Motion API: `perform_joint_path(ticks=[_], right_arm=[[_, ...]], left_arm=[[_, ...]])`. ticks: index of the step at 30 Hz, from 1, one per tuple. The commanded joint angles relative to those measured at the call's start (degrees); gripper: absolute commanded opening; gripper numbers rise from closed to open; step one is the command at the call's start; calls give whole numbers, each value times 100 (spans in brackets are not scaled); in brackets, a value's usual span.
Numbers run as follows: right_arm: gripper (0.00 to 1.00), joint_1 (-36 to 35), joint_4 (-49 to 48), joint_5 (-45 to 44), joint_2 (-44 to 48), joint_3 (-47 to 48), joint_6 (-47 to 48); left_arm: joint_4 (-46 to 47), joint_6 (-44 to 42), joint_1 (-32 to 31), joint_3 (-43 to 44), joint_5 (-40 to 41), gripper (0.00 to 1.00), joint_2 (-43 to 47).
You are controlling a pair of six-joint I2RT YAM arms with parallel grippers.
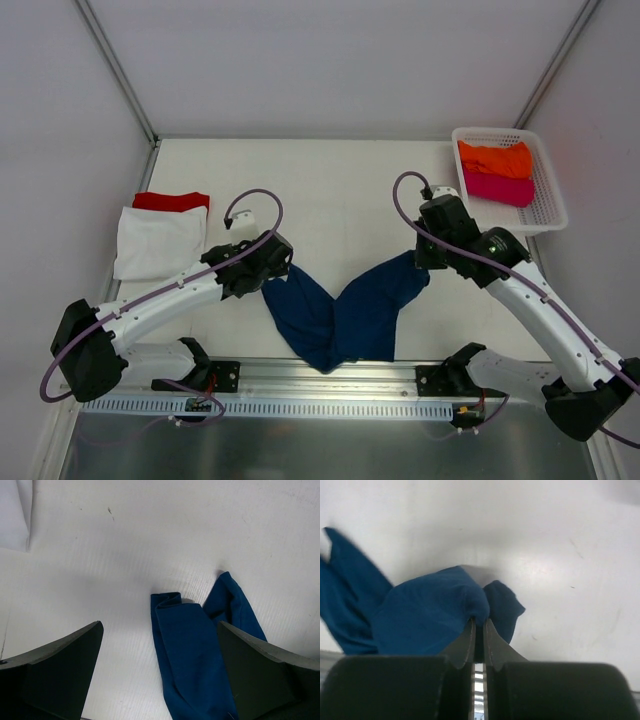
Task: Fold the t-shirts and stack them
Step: Flatten the tshirt out
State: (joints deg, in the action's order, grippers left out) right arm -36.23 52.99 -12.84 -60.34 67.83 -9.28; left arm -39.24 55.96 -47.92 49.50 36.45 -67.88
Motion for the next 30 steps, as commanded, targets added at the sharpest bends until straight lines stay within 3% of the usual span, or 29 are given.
perform_joint_path(ticks=[1, 8, 12, 13, 15, 18, 22, 26, 29, 30], right_arm=[[2, 54, 552, -1281, 128, 37, -355], [2, 63, 1379, -2625, -215, 265, -864], [2, 81, 1679, -2890, -400, 406, -1076], [2, 81, 1671, -2908, -400, 424, -1093], [2, 81, 1662, -2882, -391, 441, -1094], [2, 81, 1671, -2830, -347, 433, -1067], [2, 81, 1653, -2838, -145, 266, -1041], [2, 98, 1662, -2882, -5, 125, -1058], [3, 98, 1566, -2821, -4, 46, -1041], [3, 98, 1522, -2777, -4, 20, -1024]], left_arm=[[13, -24, 2, 34, -23, 99, 29], [338, -15, -287, 51, -190, 98, -138], [759, -453, -595, 192, -243, 98, -542], [1013, -646, -630, 149, -313, 98, -699], [2390, -1478, -640, -218, -837, 99, -814], [3439, -1887, -561, -301, -1122, 99, -1191], [3467, -1844, -446, -63, -1517, 97, -1824], [3415, -1712, -446, -115, -1448, 94, -1878], [3380, -1755, -446, -124, -1377, 89, -1957], [3336, -1773, -446, -72, -1386, 79, -2062]])
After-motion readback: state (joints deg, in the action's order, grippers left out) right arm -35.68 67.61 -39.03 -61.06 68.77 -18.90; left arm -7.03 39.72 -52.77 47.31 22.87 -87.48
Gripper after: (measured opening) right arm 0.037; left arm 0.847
